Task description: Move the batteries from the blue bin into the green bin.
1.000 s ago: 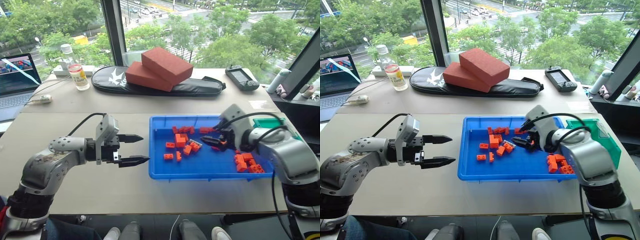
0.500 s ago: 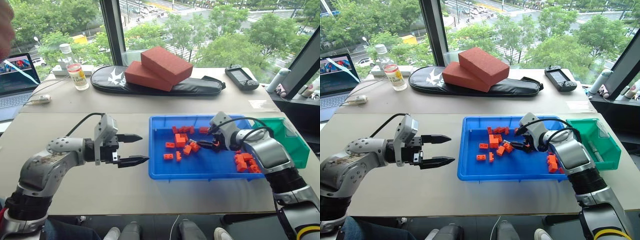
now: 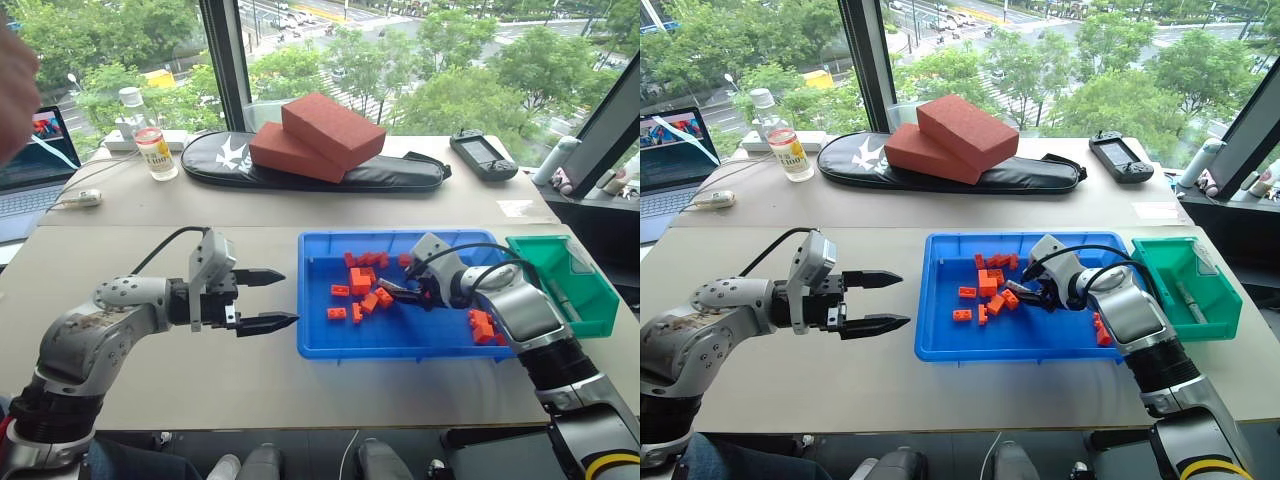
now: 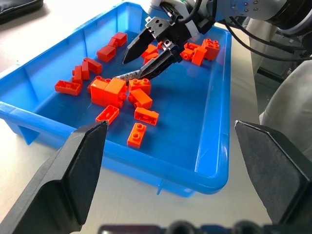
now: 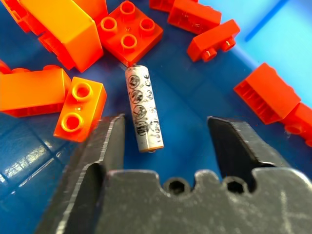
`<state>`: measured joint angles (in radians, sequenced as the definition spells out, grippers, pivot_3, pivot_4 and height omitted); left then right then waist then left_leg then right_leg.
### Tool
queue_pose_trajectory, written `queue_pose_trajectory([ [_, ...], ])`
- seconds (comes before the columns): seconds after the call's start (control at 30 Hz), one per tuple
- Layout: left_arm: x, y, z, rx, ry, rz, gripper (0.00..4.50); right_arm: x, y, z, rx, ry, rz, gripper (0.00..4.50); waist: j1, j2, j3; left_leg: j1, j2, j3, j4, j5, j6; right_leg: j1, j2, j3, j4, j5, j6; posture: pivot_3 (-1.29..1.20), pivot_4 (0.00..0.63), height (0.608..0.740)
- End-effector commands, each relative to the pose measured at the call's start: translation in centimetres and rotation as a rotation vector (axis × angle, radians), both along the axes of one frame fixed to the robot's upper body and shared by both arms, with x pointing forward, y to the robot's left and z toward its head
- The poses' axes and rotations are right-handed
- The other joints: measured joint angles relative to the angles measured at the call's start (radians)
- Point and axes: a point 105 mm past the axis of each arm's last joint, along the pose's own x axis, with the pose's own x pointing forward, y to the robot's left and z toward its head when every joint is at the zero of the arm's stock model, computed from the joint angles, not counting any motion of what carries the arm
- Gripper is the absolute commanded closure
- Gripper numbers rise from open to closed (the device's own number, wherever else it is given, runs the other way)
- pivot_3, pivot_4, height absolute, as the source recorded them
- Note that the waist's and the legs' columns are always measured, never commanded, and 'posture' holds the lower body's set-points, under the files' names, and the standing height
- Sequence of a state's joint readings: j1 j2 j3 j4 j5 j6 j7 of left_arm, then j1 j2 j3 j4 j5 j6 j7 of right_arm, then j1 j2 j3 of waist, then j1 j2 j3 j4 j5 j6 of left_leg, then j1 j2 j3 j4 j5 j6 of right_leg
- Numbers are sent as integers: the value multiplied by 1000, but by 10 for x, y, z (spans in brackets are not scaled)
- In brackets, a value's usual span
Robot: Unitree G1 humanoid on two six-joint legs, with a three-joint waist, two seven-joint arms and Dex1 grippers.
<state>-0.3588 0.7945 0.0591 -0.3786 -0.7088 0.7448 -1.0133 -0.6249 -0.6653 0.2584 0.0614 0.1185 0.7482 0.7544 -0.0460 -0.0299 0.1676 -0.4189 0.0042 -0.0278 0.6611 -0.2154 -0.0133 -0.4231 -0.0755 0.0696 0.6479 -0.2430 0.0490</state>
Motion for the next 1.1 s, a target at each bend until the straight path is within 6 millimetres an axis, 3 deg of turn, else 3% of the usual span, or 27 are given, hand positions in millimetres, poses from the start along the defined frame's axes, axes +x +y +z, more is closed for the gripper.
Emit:
queue_pose_trajectory([
  [0.03, -3, 1, 9, 13, -41, -9, 0, -1, 0, 3, 4, -18, 11, 3079, 0, 0, 0, 0, 0, 0, 0, 0, 0, 0, 0, 0, 0, 0, 0, 0, 150, 740],
  [0.17, -2, 0, 9, 11, -43, -13, 0, -2, 3, 12, 39, -40, 18, 4250, 0, 0, 0, 0, 0, 0, 0, 0, 0, 0, 0, 0, 0, 0, 0, 0, 150, 740],
  [0.23, -2, 0, 10, 10, -44, -14, 0, -3, 2, 21, 67, -66, 19, 4246, 0, 0, 0, 0, 0, 0, 0, 0, 0, 0, 0, 0, 0, 0, 0, 0, 150, 740],
  [0.37, 0, 0, 8, 24, -51, -10, 0, 3, -36, 48, 52, -156, -124, 4246, 1, 0, 0, 0, 0, 0, 0, 0, 0, 0, 0, 0, 0, 0, 0, 0, 150, 740],
  [0.47, 0, -1, 10, 10, -46, -17, 0, 0, -66, 121, 175, -435, -240, 4246, 2, 1, 1, 0, 0, 0, 0, 0, 0, 0, -1, 0, 0, 0, 0, 0, 150, 740],
  [0.53, 2, -1, 8, 14, -46, -16, 0, -7, -110, 156, 204, -608, -464, 4246, 3, 1, 1, -1, -1, 0, 0, 0, 0, -1, -1, 0, 0, 0, 0, 0, 150, 740],
  [0.63, 2, -3, 6, 21, -44, -23, 0, -23, -159, 154, 99, -628, -674, 4246, 9, 1, 0, -1, -1, 0, 0, 0, 0, 0, -1, 0, 0, 0, 0, 0, 150, 740],
  [0.7, 2, -3, 6, 19, -43, -28, 0, -34, -182, 150, 69, -612, -791, 4246, 10, 0, 0, -1, -1, 0, 0, 0, 0, 1, -1, -1, -1, 0, 0, 0, 150, 740],
  [0.83, 4, -4, 6, 19, -43, -36, 0, -48, -190, 124, -45, -483, -824, 4246, 1, 0, 0, 0, -1, 1, 0, 0, 0, 0, -1, 0, 0, 0, 0, 0, 150, 740],
  [0.97, 4, -7, 5, 17, -41, -52, 0, -51, -190, 105, -42, -399, -849, 4246, -4, 1, 0, 1, -1, 2, 0, 0, 0, 1, 0, 2, 0, 0, 0, 0, 150, 740],
  [1.03, 4, -8, 7, 9, -46, -55, 0, -52, -192, 103, -59, -390, -860, 3243, -1, 1, 0, 2, -1, 2, 0, 0, 0, 2, 0, 2, 0, 0, 0, 0, 150, 740],
  [1.1, 4, -8, 9, -1, -53, -55, 0, -50, -188, 110, -34, -405, -844, 2711, 2, 1, 0, 2, -1, 2, 0, 0, 0, 2, 0, 2, 0, 0, 0, 0, 150, 740],
])
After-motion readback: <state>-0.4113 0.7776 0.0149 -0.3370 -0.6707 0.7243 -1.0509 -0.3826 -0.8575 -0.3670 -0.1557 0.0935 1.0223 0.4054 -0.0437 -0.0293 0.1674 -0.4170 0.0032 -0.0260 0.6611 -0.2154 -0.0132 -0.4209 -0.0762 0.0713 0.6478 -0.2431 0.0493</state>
